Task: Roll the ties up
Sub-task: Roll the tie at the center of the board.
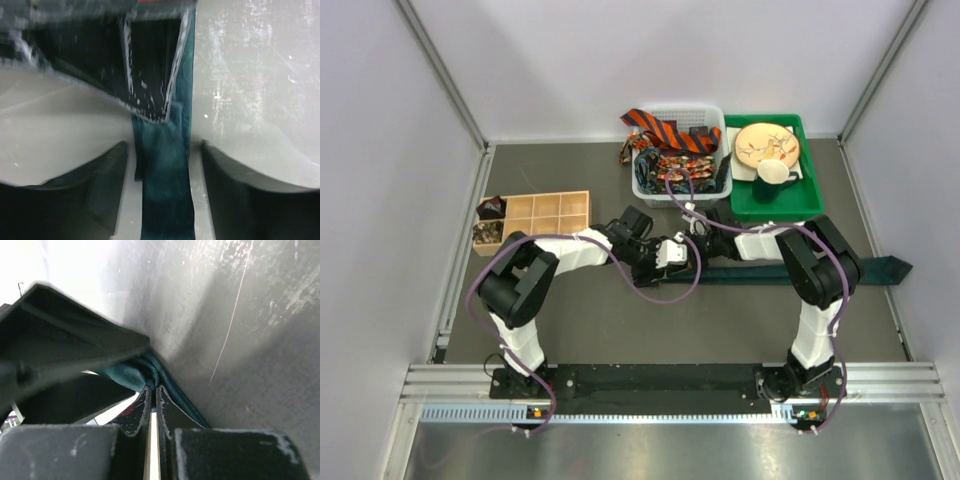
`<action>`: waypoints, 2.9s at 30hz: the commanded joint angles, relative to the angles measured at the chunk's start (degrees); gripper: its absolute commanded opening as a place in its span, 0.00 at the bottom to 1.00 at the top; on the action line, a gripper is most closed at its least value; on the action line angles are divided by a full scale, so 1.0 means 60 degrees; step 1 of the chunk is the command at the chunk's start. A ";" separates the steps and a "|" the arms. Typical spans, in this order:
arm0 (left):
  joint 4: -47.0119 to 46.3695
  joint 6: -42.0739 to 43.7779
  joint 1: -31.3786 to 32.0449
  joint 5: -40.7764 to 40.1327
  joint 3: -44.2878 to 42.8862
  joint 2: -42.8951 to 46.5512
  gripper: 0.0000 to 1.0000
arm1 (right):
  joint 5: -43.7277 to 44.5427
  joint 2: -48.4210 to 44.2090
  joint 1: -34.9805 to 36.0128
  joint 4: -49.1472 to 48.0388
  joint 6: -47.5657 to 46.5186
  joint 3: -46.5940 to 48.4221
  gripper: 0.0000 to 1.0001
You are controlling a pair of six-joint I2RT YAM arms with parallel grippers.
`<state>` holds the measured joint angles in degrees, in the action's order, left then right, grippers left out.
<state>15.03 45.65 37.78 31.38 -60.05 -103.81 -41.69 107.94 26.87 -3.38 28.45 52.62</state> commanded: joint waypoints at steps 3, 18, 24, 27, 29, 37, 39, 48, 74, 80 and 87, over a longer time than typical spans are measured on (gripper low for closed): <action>0.0760 0.0594 0.0237 -0.0673 -0.0377 -0.0101 0.43 | -0.0009 -0.0631 0.0018 0.0006 -0.0186 0.0253 0.00; 0.1334 0.0405 -0.0129 -0.0893 0.0194 0.0690 0.64 | 0.0956 -0.0295 0.0370 0.0489 -0.0888 0.0311 0.00; 0.0866 0.0624 -0.0701 -0.0557 0.0970 0.1641 0.63 | 0.1192 -0.0163 0.0370 0.0534 -0.0889 0.0356 0.00; 0.0645 0.0683 -0.0745 -0.0338 0.1117 0.1964 0.61 | 0.1250 -0.0134 0.0384 0.0782 -0.0874 0.0385 0.00; 0.0543 0.0581 -0.0745 -0.0235 0.1073 0.2009 0.60 | 0.1294 -0.0134 0.0384 0.0797 -0.0859 0.0400 0.00; 0.0249 0.0463 -0.0716 0.0117 0.0883 0.1804 0.58 | 0.1265 -0.0075 0.0384 0.0870 -0.0888 0.0444 0.00; 0.0337 0.0522 -0.0701 0.0249 0.0781 0.1789 0.54 | 0.1280 -0.0075 0.0370 0.0870 -0.0889 0.0444 0.00; 0.0323 0.0230 -0.0321 0.0835 0.0107 0.1541 0.36 | 0.1309 -0.0002 0.0370 0.0885 -0.0801 0.0473 0.00; 0.1406 -0.0299 0.0573 -0.0849 -0.1358 -0.0833 0.30 | 0.0358 -0.0763 0.0004 0.0753 -0.0229 0.0195 0.07; 0.1948 -0.0094 0.0632 -0.0952 -0.1476 -0.0906 0.29 | -0.0360 -0.1480 -0.0509 0.1119 -0.0229 -0.0039 0.22; 0.2183 -0.0049 0.0647 -0.1069 -0.1505 -0.1052 0.29 | -0.1253 -0.1921 -0.0758 -0.0383 0.0748 -0.0888 0.33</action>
<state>23.14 44.69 41.52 27.33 -68.75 -107.42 -44.05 98.85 22.59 2.61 28.34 50.11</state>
